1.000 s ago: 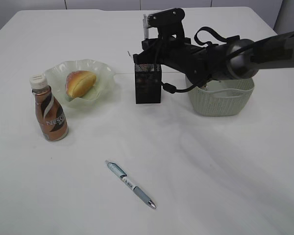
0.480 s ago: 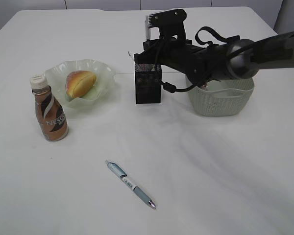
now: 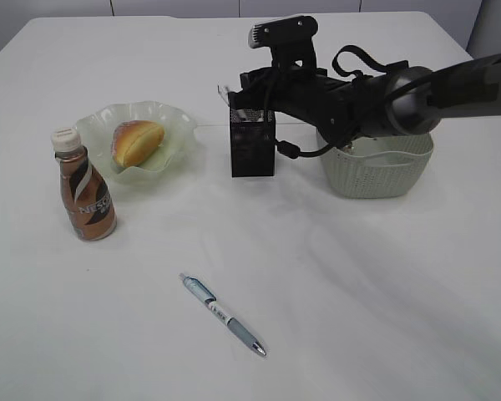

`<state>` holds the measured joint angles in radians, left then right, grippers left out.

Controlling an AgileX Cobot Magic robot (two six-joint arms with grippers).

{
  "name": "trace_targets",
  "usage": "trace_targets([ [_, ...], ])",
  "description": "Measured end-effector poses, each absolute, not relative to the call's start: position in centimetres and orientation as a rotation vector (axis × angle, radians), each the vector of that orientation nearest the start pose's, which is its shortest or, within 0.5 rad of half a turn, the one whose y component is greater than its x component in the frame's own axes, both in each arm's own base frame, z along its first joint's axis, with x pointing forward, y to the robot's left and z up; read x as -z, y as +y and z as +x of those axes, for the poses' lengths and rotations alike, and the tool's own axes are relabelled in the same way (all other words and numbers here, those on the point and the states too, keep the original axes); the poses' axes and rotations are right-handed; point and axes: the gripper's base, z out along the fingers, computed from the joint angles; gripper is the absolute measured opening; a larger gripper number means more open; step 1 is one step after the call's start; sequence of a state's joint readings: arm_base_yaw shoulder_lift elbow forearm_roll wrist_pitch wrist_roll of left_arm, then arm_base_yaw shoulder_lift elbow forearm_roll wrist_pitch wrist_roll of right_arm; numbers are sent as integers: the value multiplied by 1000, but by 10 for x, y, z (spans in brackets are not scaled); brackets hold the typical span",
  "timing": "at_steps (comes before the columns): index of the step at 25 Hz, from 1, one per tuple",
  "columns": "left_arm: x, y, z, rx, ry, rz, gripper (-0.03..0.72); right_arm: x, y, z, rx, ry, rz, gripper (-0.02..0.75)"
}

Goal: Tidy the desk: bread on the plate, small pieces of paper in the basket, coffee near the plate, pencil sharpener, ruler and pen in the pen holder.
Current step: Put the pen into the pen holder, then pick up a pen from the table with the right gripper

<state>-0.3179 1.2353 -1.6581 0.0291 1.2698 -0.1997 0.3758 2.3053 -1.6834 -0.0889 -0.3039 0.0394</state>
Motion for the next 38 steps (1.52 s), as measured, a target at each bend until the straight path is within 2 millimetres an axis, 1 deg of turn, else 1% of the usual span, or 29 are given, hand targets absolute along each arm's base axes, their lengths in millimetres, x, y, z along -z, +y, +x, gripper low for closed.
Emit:
trace_targets([
  [2,-481,-66,207,222,2337,134,307,-176,198,495,-258,1774,-398,331],
  [4,-481,-66,207,222,2337,134,307,-176,198,495,-257,1776,-399,350],
  [8,-481,-66,207,222,2337,134,307,-175,198,495,-255,1787,-400,355],
  [11,-481,-66,207,222,2337,134,307,-174,196,493,-243,1843,-409,357],
  [13,-481,-66,207,222,2337,134,307,-183,195,492,-236,1875,-409,359],
  [16,-481,-66,207,222,2337,134,307,-211,193,490,-228,1911,-400,361],
  [18,-481,-66,207,222,2337,134,307,-235,191,485,-229,1950,-380,361],
  [21,-481,-66,207,222,2337,134,307,-261,186,474,-237,2076,-347,361],
  [27,-481,-65,208,212,2336,133,307,-288,180,442,-222,2431,-369,361],
  [30,-481,-61,209,152,2328,126,307,-307,189,424,-256,2529,-469,345],
  [32,-482,-58,210,110,2322,122,307,-319,199,412,-308,2561,-560,335],
  [35,-482,-56,210,85,2318,119,307,-326,216,395,-351,2601,-693,330],
  [38,-482,-56,210,85,2318,119,307,-326,234,382,-371,2608,-771,329],
])
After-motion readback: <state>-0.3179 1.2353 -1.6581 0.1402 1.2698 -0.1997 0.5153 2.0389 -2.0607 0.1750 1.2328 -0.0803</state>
